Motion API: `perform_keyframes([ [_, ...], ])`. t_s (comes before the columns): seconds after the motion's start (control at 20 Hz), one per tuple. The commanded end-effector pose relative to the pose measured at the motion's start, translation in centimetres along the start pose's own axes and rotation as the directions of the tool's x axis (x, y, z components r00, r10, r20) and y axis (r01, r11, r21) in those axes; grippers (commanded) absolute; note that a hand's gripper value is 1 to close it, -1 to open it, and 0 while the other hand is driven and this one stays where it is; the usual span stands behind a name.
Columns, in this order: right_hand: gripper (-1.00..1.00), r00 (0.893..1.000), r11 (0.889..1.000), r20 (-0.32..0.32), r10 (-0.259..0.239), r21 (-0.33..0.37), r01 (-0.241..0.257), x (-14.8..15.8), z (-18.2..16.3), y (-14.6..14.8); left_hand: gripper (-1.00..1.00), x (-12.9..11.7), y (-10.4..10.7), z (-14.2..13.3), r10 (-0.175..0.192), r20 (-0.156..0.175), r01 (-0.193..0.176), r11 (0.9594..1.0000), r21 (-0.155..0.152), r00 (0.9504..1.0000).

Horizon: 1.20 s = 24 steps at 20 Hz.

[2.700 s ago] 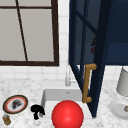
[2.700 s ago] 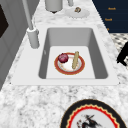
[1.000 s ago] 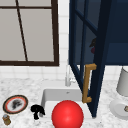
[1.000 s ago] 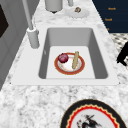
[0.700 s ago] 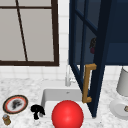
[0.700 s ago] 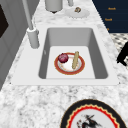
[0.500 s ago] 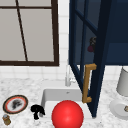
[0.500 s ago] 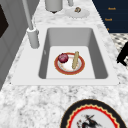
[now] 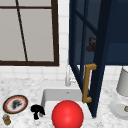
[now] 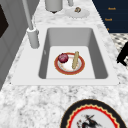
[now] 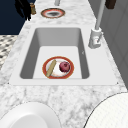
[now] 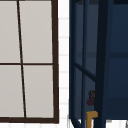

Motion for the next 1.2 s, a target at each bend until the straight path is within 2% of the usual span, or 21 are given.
perform_keyframes([
  [0.0,1.0,1.0,1.0,-0.011,-0.01,0.001,0.01,-1.4,1.3,-0.8,0.0,0.0,0.0,0.0,0.0,0.0,0.0,1.0,0.0,1.0],
  [0.35,1.0,0.998,0.998,0.021,-0.061,0.0,0.061,-4.9,5.9,-1.5,0.0,0.0,0.0,0.0,0.0,0.0,0.0,1.0,0.0,1.0],
  [0.75,1.0,0.997,0.998,0.021,-0.069,-0.002,0.069,-8.2,12.0,-1.5,0.0,0.0,0.0,0.0,0.0,0.0,0.0,1.0,0.0,1.0],
  [1.15,1.0,0.997,0.998,0.017,-0.069,-0.006,0.069,-10.4,18.5,-0.1,0.0,0.0,0.0,0.0,0.0,0.0,0.0,1.0,0.0,1.0],
])
